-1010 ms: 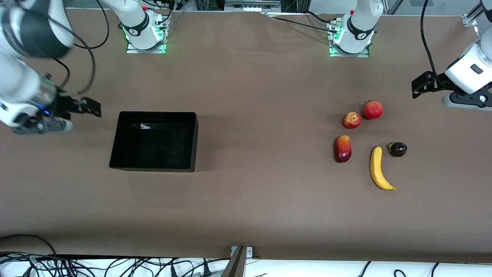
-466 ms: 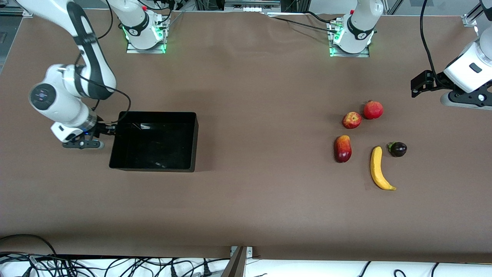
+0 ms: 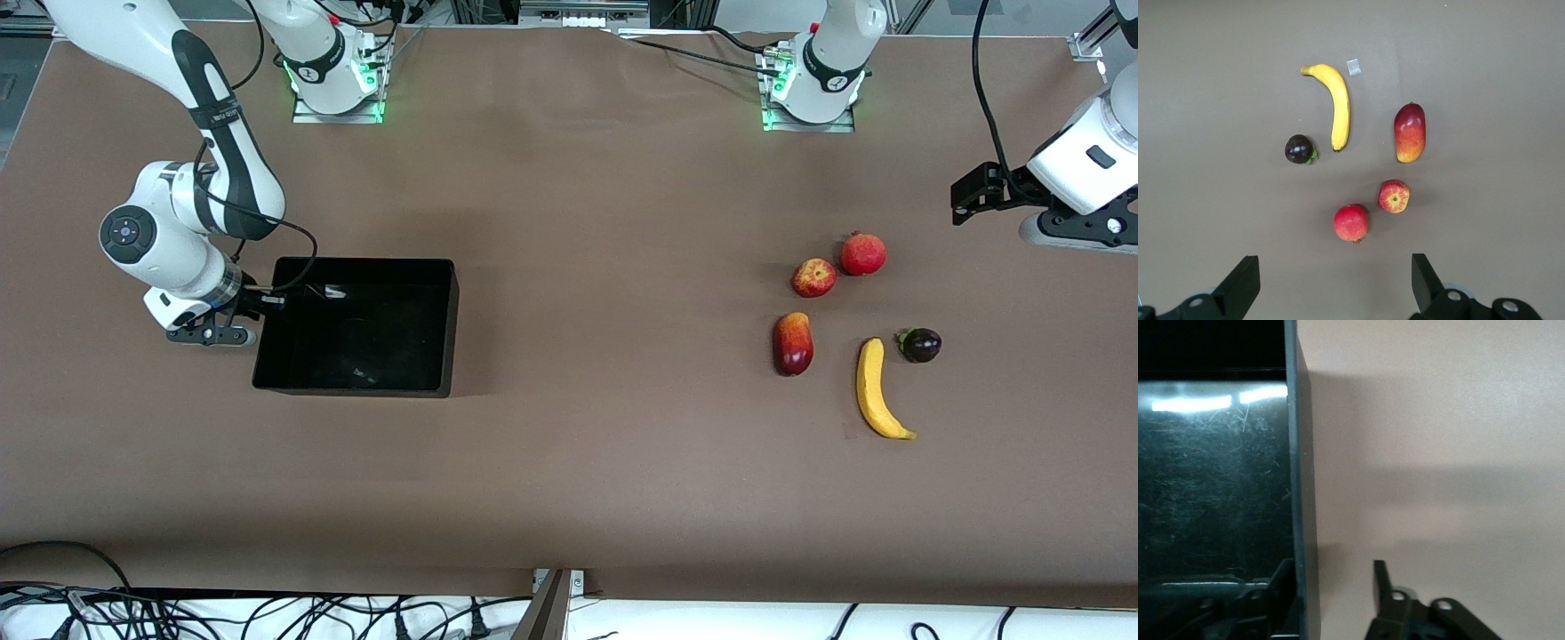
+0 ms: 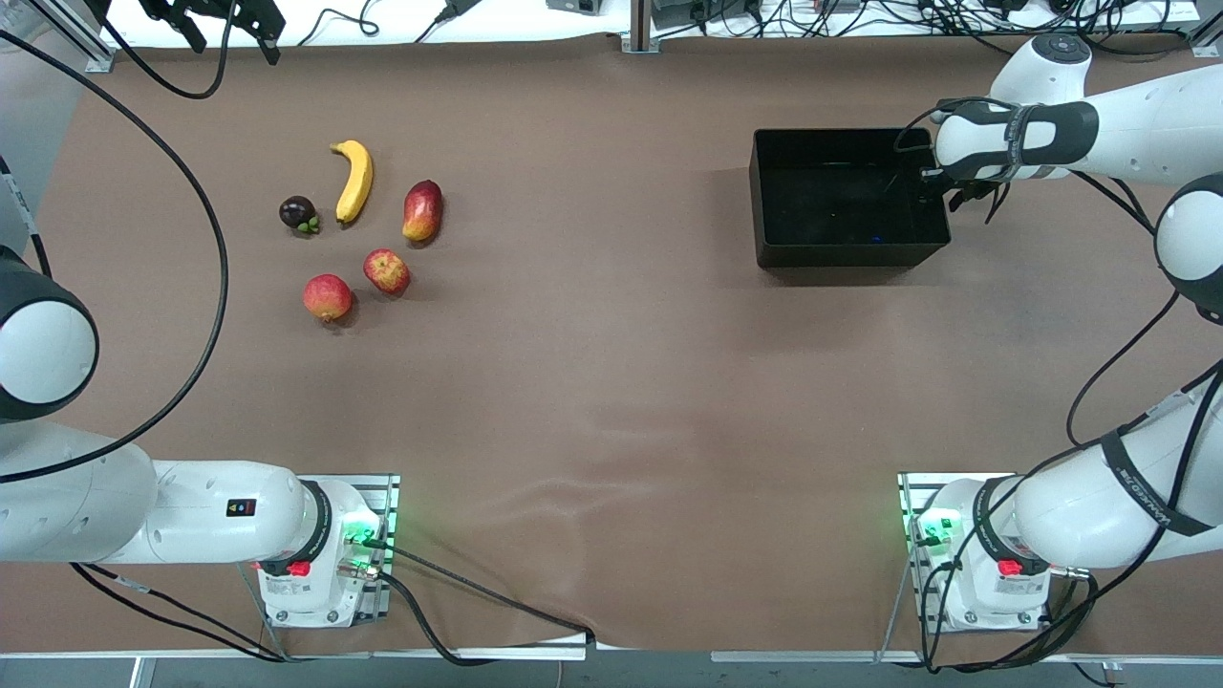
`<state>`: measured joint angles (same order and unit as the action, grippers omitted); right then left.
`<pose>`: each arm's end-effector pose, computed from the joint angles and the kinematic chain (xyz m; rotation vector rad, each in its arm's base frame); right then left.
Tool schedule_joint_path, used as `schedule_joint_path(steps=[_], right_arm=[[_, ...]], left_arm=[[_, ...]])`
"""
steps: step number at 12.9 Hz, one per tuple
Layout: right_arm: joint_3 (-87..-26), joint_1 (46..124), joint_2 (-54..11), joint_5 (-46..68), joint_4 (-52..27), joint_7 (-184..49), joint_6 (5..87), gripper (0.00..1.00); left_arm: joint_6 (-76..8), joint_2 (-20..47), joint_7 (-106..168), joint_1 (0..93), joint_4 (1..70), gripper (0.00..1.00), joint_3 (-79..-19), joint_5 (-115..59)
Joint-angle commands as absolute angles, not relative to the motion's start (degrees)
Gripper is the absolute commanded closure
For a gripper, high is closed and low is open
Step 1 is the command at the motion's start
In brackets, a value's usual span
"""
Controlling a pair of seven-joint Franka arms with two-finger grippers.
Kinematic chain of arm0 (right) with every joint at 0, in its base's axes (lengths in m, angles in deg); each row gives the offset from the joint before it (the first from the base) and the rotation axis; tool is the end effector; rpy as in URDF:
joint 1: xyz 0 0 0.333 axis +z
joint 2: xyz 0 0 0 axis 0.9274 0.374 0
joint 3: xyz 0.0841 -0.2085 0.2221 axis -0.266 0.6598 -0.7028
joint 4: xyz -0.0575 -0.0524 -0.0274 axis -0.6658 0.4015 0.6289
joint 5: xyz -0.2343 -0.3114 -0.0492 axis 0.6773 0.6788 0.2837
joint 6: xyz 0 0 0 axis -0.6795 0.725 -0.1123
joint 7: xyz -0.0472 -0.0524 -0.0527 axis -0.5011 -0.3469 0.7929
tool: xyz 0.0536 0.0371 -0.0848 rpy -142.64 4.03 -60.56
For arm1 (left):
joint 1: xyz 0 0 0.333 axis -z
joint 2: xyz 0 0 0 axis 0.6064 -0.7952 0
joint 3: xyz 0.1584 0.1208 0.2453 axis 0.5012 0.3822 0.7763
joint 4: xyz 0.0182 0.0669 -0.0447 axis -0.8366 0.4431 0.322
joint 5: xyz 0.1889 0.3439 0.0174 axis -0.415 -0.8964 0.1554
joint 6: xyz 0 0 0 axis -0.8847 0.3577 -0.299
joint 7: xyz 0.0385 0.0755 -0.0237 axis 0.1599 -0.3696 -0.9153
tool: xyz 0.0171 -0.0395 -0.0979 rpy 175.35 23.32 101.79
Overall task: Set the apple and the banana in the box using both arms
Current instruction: 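Close the right gripper on the black box wall, then slide the black box across the table toward the fruit with the right gripper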
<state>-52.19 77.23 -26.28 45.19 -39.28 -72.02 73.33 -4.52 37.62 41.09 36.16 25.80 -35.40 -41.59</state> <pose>0.5572 -0.0080 0.2338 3.1110 -0.0418 -0.0347 0.5562 -0.0240 0.6046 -3.0492 0.1939 0.1154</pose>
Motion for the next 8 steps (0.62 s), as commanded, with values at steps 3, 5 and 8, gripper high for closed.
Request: schedule_joint_path(steps=[3,5,8], right_arm=[[-55.70,77.62,-28.38,44.37,-38.11,-71.27,70.85,1.00],[-58.61,77.71,-28.38,44.63,-33.21,-70.84,66.65,1.00],[-61.52,81.64,-27.60,44.19,-22.15,-73.02,58.31,1.00]], left_arm=[[-3.00,36.53,40.99,35.75,23.71,0.00,-35.64,-40.60],[-3.09,36.61,40.64,36.45,23.62,0.00,-36.25,-40.42],[-3.09,36.62,40.73,36.36,23.53,0.00,-37.58,-40.86]])
